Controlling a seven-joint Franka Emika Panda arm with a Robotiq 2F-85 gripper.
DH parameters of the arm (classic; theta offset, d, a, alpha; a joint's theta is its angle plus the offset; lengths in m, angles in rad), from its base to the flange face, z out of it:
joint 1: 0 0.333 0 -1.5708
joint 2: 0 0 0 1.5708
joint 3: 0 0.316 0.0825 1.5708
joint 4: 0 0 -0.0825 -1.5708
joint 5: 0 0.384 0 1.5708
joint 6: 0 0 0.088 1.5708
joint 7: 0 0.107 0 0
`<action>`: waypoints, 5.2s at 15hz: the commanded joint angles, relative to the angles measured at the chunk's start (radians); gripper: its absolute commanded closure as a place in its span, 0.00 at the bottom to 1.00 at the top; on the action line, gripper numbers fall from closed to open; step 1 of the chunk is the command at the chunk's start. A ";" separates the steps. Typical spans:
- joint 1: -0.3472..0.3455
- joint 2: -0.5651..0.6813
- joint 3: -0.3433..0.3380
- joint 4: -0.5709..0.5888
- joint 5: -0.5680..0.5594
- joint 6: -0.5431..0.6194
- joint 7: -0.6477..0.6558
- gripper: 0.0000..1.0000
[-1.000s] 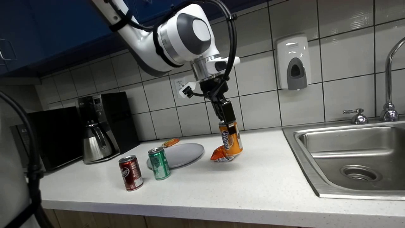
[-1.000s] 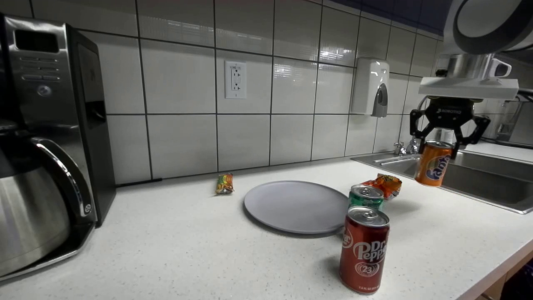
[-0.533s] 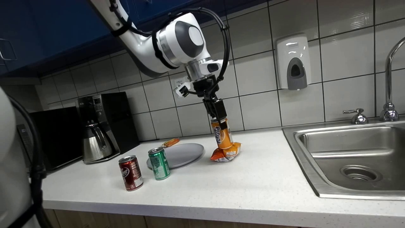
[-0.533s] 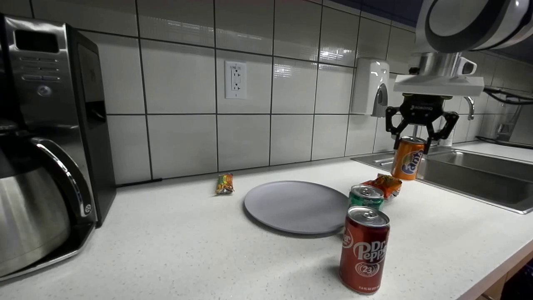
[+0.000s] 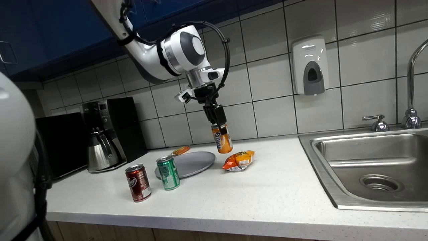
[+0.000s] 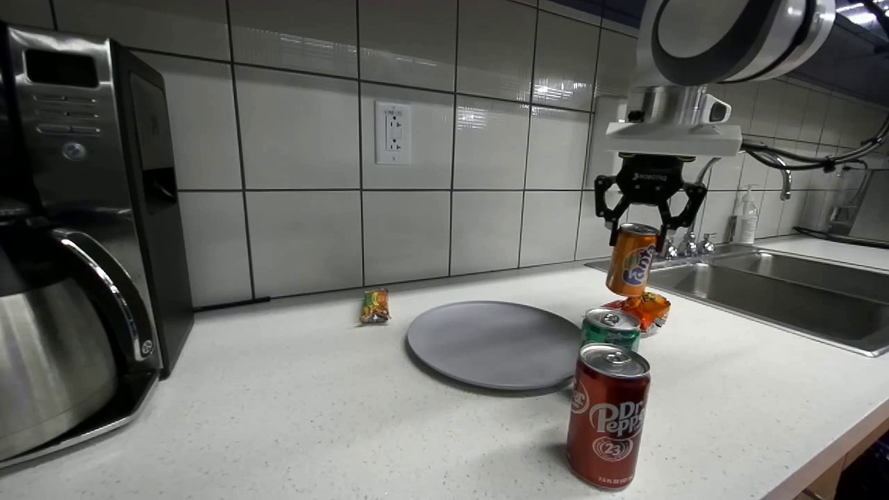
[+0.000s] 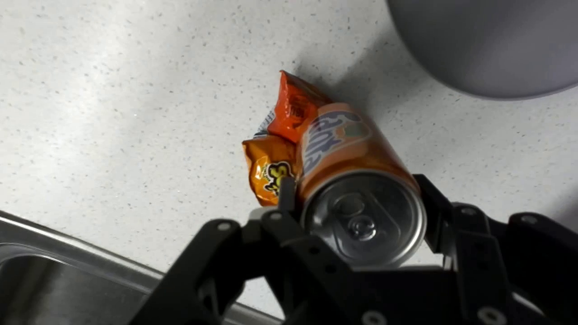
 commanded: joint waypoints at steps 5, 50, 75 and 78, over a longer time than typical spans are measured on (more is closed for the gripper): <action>0.083 0.066 0.025 0.120 0.000 -0.091 0.042 0.62; 0.230 0.311 0.033 0.410 0.045 -0.180 -0.007 0.00; 0.224 0.033 0.111 0.108 0.118 -0.327 -0.173 0.00; 0.224 0.020 0.120 0.076 0.119 -0.309 -0.170 0.00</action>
